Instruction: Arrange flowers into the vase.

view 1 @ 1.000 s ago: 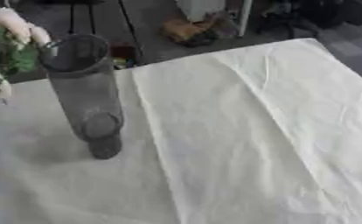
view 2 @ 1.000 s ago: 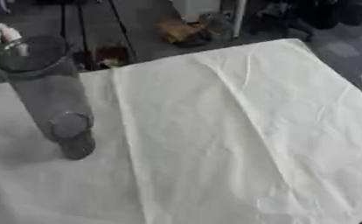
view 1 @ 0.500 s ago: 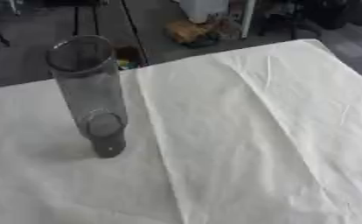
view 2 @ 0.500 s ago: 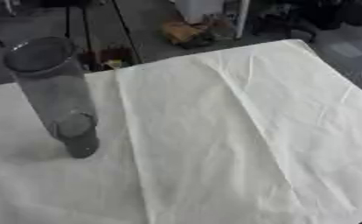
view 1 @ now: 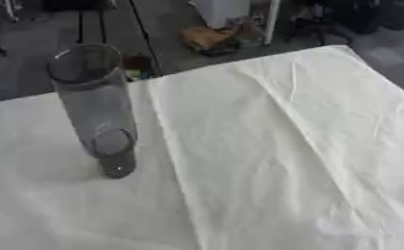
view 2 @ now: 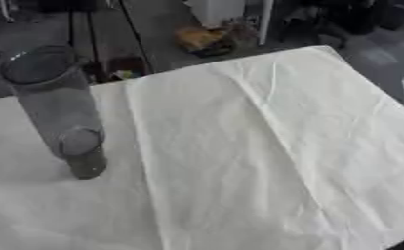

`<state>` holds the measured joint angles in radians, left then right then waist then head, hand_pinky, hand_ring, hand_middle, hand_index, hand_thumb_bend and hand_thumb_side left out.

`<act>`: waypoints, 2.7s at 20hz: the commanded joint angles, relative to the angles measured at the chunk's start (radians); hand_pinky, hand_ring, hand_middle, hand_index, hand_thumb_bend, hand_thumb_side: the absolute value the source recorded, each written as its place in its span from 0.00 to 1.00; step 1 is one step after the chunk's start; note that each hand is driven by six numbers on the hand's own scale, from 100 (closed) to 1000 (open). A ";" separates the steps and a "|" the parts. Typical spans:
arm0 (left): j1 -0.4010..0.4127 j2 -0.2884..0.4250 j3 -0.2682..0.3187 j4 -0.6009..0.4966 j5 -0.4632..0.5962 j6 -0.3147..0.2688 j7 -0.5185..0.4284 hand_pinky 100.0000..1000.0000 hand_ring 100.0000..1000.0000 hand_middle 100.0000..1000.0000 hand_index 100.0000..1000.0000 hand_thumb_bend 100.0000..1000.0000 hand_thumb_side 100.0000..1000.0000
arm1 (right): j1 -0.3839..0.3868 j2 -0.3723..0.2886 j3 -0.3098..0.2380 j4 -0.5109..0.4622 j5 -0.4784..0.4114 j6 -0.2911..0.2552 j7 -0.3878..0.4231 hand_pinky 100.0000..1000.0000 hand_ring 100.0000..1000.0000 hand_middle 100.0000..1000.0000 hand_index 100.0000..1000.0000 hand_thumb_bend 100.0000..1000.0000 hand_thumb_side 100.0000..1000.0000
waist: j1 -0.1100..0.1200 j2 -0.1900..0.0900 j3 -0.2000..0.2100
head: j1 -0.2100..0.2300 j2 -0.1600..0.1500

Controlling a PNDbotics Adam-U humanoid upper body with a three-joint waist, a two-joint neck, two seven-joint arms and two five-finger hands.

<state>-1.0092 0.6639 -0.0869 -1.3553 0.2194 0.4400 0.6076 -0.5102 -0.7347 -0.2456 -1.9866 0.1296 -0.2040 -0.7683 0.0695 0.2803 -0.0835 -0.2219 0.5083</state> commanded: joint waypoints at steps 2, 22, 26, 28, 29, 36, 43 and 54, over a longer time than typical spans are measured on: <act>-0.067 0.046 0.019 -0.026 0.043 -0.012 0.049 0.00 0.00 0.00 0.00 0.10 0.46 | -0.017 -0.028 -0.003 -0.013 -0.011 -0.001 0.007 0.75 0.88 0.84 0.90 0.00 1.00 | 0.002 -0.031 -0.008 | 0.003 -0.006; -0.315 -0.039 0.003 0.031 0.177 -0.088 0.129 0.00 0.00 0.00 0.00 0.13 0.49 | -0.038 -0.034 0.020 -0.013 -0.029 -0.006 0.036 0.75 0.88 0.84 0.90 0.00 1.00 | 0.048 -0.047 -0.066 | 0.019 -0.033; -0.344 -0.061 -0.011 0.042 0.180 -0.090 0.147 0.00 0.00 0.00 0.00 0.12 0.49 | -0.042 -0.034 0.025 -0.013 -0.032 -0.006 0.042 0.75 0.88 0.84 0.90 0.00 1.00 | 0.052 -0.047 -0.072 | 0.018 -0.040; -0.358 -0.076 -0.021 0.042 0.171 -0.083 0.150 0.00 0.00 0.00 0.00 0.12 0.48 | -0.044 -0.033 0.027 -0.013 -0.034 -0.006 0.045 0.75 0.88 0.84 0.90 0.00 1.00 | 0.055 -0.047 -0.075 | 0.021 -0.040; -0.363 -0.083 -0.025 0.040 0.167 -0.078 0.150 0.00 0.00 0.00 0.00 0.12 0.49 | -0.045 -0.033 0.029 -0.013 -0.036 -0.006 0.047 0.75 0.88 0.84 0.90 0.00 1.00 | 0.057 -0.047 -0.075 | 0.022 -0.041; -0.394 -0.133 -0.046 0.043 0.151 -0.036 0.155 0.00 0.00 0.00 0.00 0.12 0.48 | -0.050 -0.026 0.034 -0.013 -0.046 -0.005 0.057 0.75 0.88 0.84 0.90 0.00 1.00 | 0.058 -0.054 -0.080 | 0.025 -0.047; -0.393 -0.147 -0.066 0.017 0.132 -0.005 0.142 0.00 0.00 0.00 0.00 0.12 0.49 | -0.050 -0.021 0.034 -0.013 -0.050 -0.002 0.061 0.76 0.88 0.84 0.90 0.00 1.00 | 0.059 -0.055 -0.081 | 0.022 -0.047; -0.355 -0.140 -0.089 -0.022 0.195 -0.009 0.123 0.00 0.00 0.00 0.00 0.11 0.49 | -0.055 -0.015 0.034 -0.013 -0.053 0.000 0.062 0.76 0.88 0.84 0.90 0.00 1.00 | 0.060 -0.048 -0.079 | -0.019 -0.064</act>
<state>-1.3472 0.5003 -0.1795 -1.3560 0.4100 0.3916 0.6959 -0.5537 -0.7335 -0.2082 -1.9866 0.0803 -0.2055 -0.7084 0.1395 0.2486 -0.1632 -0.2357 0.4564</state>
